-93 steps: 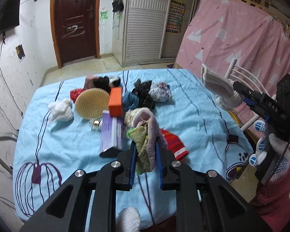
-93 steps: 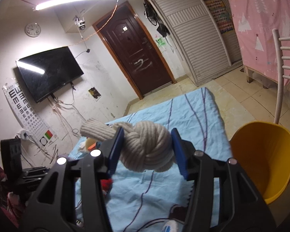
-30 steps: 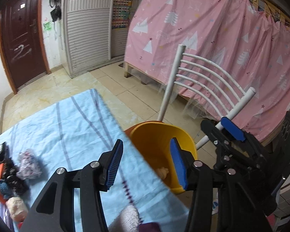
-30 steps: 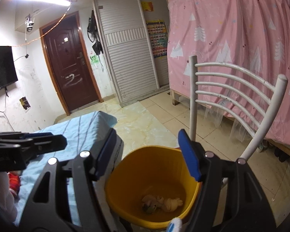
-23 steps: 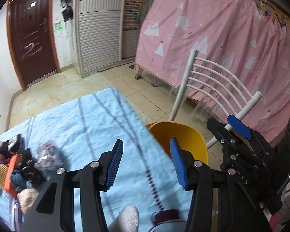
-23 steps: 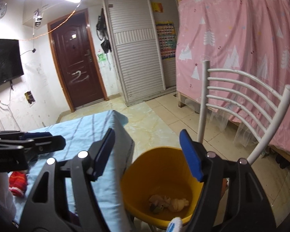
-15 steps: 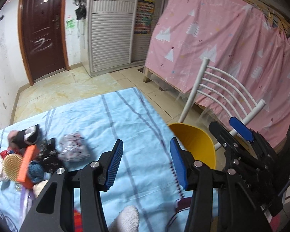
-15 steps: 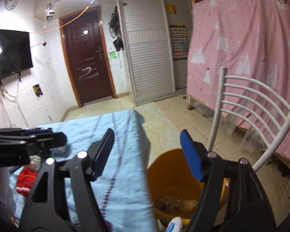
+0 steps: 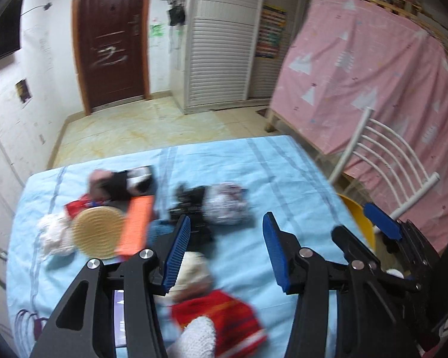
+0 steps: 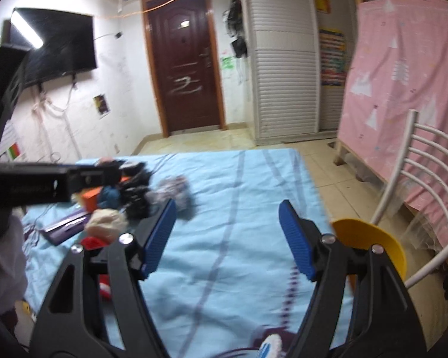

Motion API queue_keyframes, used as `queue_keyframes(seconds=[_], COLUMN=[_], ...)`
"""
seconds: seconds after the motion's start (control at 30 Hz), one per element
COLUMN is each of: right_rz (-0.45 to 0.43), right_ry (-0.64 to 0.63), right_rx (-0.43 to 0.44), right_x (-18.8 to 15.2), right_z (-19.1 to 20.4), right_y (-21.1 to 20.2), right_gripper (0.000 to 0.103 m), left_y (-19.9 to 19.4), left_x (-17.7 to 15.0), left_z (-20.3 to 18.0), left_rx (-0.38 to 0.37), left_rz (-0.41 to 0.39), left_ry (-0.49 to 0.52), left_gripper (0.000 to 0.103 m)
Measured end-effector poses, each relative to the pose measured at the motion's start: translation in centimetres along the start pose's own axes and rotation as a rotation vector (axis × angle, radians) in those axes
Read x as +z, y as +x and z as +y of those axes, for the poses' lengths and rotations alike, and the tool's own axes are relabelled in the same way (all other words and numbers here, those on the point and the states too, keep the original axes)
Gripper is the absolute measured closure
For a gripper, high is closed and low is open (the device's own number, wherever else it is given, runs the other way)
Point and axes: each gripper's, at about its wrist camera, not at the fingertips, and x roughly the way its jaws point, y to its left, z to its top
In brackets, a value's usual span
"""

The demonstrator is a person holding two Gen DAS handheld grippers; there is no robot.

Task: Collect trash
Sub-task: 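Grasp the beige crumpled paper with the right tool while the left tool grasps the white tissue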

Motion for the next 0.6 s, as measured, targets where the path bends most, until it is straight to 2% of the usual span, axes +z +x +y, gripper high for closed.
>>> queue_keyframes(seconds=[0.17, 0.4, 0.53, 0.6], right_rz=[0.043, 0.097, 0.129, 0.148], right_ry=[-0.033, -0.089, -0.100, -0.107], right_rx=[0.063, 0.126, 0.171, 0.185], right_x=[-0.2, -0.7, -0.4, -0.3], right_z=[3.2, 6.9, 8.5, 9.3], right_y=[1.0, 2.2, 3.2, 3.8], right_gripper=[0.034, 0.028, 0.027, 0.023], left_y=[-0.3, 0.7, 1.4, 1.9], left_x=[-0.3, -0.6, -1.1, -1.2], left_z=[5.1, 12.6, 17.0, 18.2], left_rx=[0.085, 0.201, 0.224, 0.229], left_rz=[-0.001, 0.041, 0.071, 0.083], left_ry=[-0.039, -0.105, -0.172, -0.193], left_gripper=[0.059, 0.057, 0.057, 0.057])
